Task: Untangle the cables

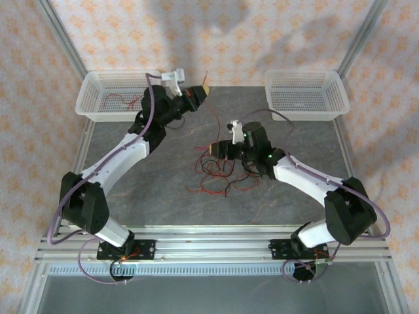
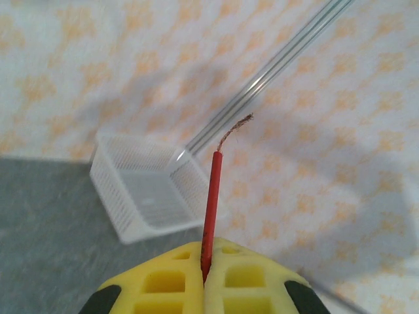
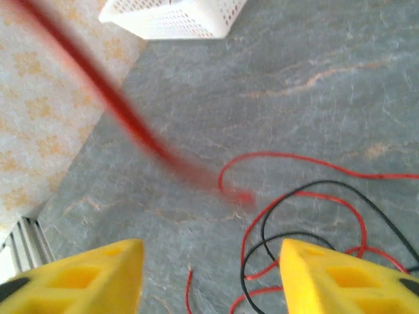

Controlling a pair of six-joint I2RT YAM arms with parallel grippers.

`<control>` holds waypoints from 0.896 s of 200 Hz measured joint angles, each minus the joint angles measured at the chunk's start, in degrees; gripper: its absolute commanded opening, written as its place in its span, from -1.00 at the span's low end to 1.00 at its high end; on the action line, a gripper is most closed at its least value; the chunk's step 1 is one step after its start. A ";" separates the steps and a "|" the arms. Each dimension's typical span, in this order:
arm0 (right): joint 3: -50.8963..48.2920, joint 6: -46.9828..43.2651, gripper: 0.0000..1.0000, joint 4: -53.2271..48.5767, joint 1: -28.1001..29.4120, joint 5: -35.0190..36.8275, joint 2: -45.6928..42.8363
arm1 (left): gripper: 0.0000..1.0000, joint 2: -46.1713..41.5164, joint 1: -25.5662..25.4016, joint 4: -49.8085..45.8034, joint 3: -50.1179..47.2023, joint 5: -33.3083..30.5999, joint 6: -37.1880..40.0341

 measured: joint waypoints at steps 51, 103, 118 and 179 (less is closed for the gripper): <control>-5.27 2.95 0.62 1.88 0.46 0.07 -5.81 | -1.00 -0.76 0.00 -10.84 15.87 -7.76 8.50; -9.35 4.31 0.61 3.63 0.55 0.39 -8.46 | -1.00 5.03 0.24 -22.14 34.10 -23.47 20.04; -10.40 4.68 0.60 3.78 0.55 0.70 -8.46 | -1.00 6.60 1.07 -23.71 37.33 -27.85 23.26; -12.15 5.60 0.60 3.87 0.55 1.38 -9.29 | -1.00 8.96 12.00 -22.62 39.10 -34.75 28.26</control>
